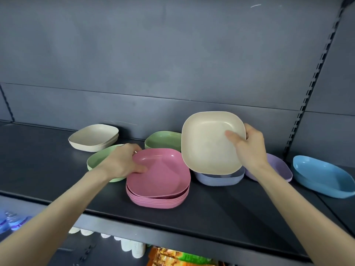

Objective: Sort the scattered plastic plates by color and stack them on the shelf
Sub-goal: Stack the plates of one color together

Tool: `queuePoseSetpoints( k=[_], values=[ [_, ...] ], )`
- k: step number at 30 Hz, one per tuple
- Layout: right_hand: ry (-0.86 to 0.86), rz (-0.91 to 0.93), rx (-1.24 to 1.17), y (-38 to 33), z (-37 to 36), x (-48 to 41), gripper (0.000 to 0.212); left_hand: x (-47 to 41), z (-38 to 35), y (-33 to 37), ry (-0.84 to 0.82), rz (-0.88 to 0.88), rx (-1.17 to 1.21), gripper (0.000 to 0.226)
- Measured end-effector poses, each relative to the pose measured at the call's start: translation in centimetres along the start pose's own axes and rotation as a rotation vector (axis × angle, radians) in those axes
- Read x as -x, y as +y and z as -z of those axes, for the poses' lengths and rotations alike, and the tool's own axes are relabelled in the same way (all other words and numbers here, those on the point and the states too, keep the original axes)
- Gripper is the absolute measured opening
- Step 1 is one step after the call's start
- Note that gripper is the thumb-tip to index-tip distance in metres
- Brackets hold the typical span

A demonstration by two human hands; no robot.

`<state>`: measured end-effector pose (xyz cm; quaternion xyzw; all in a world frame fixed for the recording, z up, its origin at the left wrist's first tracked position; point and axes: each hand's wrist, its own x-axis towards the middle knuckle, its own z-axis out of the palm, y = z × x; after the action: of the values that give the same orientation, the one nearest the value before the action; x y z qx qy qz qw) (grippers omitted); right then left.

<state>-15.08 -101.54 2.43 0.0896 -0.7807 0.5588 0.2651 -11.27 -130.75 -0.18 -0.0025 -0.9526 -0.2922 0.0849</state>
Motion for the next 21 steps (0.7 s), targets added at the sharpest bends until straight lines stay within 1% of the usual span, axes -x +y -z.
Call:
queuePoseSetpoints(
  k=[3, 4, 5, 6, 7, 8, 9, 10, 12, 14, 16, 18, 21],
  values=[
    [-0.015, 0.022, 0.003, -0.3, -0.9, -0.3, 0.004, -0.1, 0.0, -0.2, -0.048, -0.103, -0.164, 0.014],
    [-0.021, 0.024, -0.001, -0.4, -1.2, -0.4, 0.004, 0.0, -0.1, -0.3, -0.072, -0.131, -0.221, 0.017],
    [-0.026, 0.024, -0.007, -0.6, -1.7, -0.5, 0.004, -0.1, -0.2, -0.5, -0.054, -0.156, -0.225, 0.017],
    [-0.030, 0.021, -0.010, -0.9, -2.2, -0.7, 0.004, -0.1, -0.3, -0.6, 0.004, -0.180, -0.182, 0.010],
    [-0.035, 0.020, -0.012, -1.3, -2.8, -0.9, 0.005, -0.1, -0.2, -0.7, 0.109, -0.205, -0.086, 0.005],
    [-0.042, 0.018, -0.017, -1.7, -3.6, -1.1, 0.004, -0.1, 0.0, -0.7, 0.209, -0.218, 0.027, 0.012],
    [-0.052, 0.020, -0.021, -2.2, -4.4, -1.3, 0.004, -0.2, 0.5, -0.7, 0.268, -0.220, 0.148, 0.014],
    [-0.064, 0.025, -0.022, -2.8, -5.4, -1.5, 0.005, -0.3, 1.1, -0.8, 0.269, -0.204, 0.276, 0.013],
    [-0.095, 0.035, -0.014, -4.1, -7.8, -1.7, 0.006, -0.8, 2.5, -1.2, 0.179, -0.187, 0.492, 0.017],
    [-0.127, 0.045, 0.007, -5.5, -10.8, -2.0, 0.009, -1.5, 4.0, -1.9, 0.115, -0.209, 0.605, 0.024],
    [-0.135, 0.054, 0.030, -6.7, -13.9, -2.3, 0.016, -2.4, 5.4, -3.3, 0.134, -0.250, 0.675, 0.023],
    [-0.131, 0.044, 0.048, -7.6, -17.0, -2.6, 0.019, -3.4, 7.1, -5.3, 0.192, -0.272, 0.720, 0.020],
    [-0.171, -0.028, 0.074, -8.9, -21.5, -2.7, 0.020, -5.4, 10.0, -9.5, 0.223, -0.264, 0.674, 0.018]
  ],
)
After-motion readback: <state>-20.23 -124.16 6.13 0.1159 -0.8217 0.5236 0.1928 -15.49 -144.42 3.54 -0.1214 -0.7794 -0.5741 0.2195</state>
